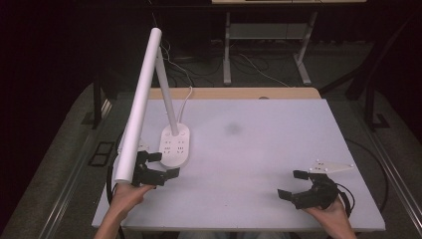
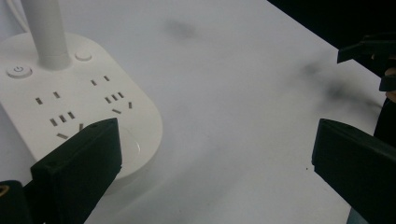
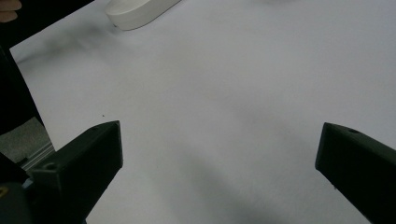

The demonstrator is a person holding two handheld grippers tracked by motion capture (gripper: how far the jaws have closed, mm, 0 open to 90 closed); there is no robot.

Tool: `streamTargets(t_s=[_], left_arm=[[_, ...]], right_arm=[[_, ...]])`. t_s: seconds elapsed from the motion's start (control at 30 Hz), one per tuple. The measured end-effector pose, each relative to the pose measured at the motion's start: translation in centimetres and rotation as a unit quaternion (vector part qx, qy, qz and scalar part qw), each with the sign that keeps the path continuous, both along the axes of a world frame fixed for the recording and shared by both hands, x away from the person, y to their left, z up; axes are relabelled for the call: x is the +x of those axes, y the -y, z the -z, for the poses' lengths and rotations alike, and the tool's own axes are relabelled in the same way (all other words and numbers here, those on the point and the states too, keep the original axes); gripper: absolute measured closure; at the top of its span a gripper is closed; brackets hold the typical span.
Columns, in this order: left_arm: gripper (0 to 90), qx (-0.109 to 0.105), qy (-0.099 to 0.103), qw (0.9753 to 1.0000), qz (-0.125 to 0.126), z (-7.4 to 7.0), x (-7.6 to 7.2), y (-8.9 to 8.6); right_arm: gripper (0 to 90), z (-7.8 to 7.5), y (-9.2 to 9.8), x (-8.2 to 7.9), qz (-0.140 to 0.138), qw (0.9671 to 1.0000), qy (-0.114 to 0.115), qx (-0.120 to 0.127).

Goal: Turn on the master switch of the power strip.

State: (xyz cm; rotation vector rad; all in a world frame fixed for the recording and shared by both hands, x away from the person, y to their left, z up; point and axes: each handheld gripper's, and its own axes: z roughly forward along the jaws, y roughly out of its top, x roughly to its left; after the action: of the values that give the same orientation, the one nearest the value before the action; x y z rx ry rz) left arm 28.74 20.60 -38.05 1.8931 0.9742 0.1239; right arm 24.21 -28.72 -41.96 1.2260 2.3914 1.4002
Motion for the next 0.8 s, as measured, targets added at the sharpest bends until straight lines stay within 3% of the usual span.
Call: streamTargets(t_s=[0.8], left_arm=[[1.1, 0.043, -0.001, 0.9991, -0.008, -2.4, 3.2, -1.5]], right_arm=[[0.2, 0.1, -0.1, 0.0, -0.001, 1.0, 0.003, -0.001]])
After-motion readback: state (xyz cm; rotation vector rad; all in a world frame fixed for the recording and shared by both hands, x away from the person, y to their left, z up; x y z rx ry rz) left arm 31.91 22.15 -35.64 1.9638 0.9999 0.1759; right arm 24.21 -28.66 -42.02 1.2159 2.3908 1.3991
